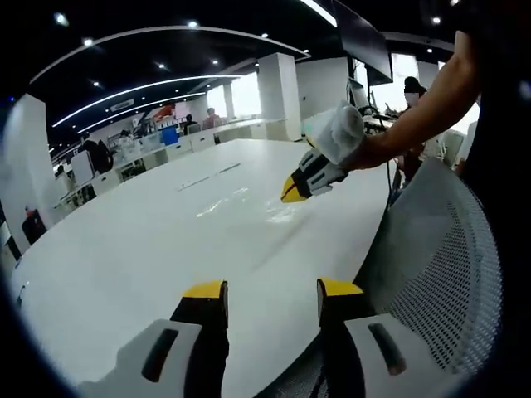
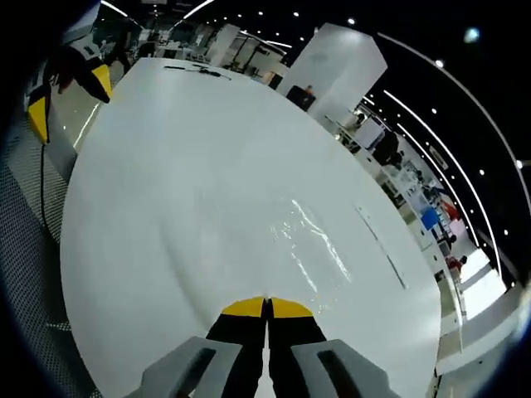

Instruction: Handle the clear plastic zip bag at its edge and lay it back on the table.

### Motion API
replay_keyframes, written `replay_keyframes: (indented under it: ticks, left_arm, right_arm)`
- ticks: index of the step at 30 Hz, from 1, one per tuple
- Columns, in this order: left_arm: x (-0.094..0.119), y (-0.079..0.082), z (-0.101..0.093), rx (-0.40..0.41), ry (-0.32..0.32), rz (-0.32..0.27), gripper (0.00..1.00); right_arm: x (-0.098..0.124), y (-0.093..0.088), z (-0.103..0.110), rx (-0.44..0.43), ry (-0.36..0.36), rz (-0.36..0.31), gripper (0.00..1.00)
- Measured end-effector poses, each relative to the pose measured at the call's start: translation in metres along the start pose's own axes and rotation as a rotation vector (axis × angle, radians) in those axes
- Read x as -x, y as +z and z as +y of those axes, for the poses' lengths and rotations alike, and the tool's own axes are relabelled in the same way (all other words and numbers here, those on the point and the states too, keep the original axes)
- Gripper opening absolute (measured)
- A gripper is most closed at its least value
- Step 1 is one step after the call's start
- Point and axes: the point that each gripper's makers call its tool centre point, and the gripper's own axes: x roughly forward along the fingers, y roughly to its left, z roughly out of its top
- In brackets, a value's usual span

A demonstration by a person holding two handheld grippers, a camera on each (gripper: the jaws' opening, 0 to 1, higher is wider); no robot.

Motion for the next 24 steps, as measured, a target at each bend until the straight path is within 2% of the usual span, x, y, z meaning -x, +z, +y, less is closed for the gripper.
replay_keyframes:
  ticks: [4,12,14,16,18,20,24]
  left_arm:
    - [-0.002,-0.008,-0.002,-0.002,-0.008,0.012,0.41]
    - [-0.002,-0.007,0.000,0.051,-0.012,-0.003,0.43]
    - [-0.001,-0.006,0.000,0.067,-0.011,-0.012,0.44]
    - [-0.001,-0.005,0.002,0.081,-0.008,-0.021,0.46]
    - [-0.002,-0.005,0.003,0.096,-0.003,-0.026,0.47]
    - [-0.002,-0.005,0.002,0.105,0.000,-0.025,0.49]
    - [-0.003,-0.004,0.004,0.127,0.003,-0.033,0.50]
  right_arm:
    - [-0.002,0.001,0.012,0.001,0.036,0.001,0.00]
    - [-0.004,0.001,0.029,-0.023,0.099,-0.003,0.02]
    - [-0.005,0.000,0.033,-0.058,0.118,-0.007,0.03]
    - [-0.004,0.001,0.040,-0.128,0.157,-0.019,0.08]
    - [-0.003,0.000,0.039,-0.122,0.159,-0.021,0.10]
    - [0.000,0.005,0.044,-0.162,0.184,-0.061,0.14]
    - [0.008,0.004,0.049,-0.202,0.220,-0.085,0.24]
